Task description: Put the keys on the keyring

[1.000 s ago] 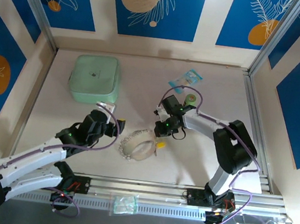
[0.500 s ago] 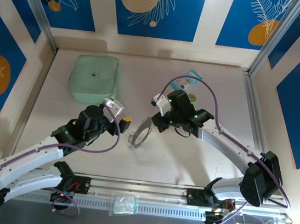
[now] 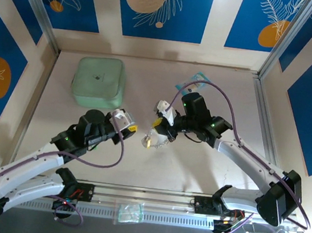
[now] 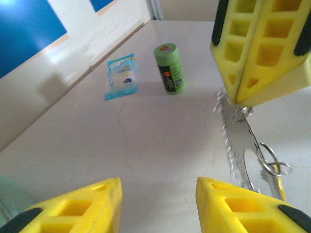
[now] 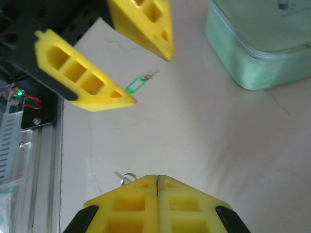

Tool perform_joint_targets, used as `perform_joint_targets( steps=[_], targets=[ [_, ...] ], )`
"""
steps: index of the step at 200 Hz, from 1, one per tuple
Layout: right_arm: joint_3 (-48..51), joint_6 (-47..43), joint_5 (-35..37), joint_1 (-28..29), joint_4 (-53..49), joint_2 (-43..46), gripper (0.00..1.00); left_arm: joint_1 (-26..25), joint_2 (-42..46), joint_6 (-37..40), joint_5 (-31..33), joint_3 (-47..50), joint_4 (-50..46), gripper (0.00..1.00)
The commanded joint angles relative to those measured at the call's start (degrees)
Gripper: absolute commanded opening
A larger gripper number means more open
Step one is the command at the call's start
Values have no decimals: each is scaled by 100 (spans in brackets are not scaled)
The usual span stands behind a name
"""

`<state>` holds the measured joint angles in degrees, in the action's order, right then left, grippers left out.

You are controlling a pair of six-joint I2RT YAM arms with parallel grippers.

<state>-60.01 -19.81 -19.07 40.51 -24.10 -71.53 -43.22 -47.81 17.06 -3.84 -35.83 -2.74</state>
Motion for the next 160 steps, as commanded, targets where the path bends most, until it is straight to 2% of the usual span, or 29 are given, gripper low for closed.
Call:
perform_joint_targets(
  steps=[1, 28, 61, 93, 121, 160],
  targets=[
    [-286, -465, -456, 116, -249, -40, 0, 54, -124, 326, -601, -31, 272, 41],
    [-354, -618, -403, 279, -393, -141, 0, 51, -312, 318, -1003, -31, 362, 35],
    [-351, -568, -379, 343, -307, -161, 0, 51, -372, 319, -1683, 30, 252, 34],
    [-422, -578, -413, 429, -330, -208, 0, 55, -437, -156, -2083, 155, 482, 29],
    [-450, -587, -375, 490, -348, -199, 0, 53, -573, -304, -2311, 147, 453, 24],
    [-459, -569, -360, 556, -394, -177, 0, 56, -607, -314, -2441, 190, 558, 24]
  ],
)
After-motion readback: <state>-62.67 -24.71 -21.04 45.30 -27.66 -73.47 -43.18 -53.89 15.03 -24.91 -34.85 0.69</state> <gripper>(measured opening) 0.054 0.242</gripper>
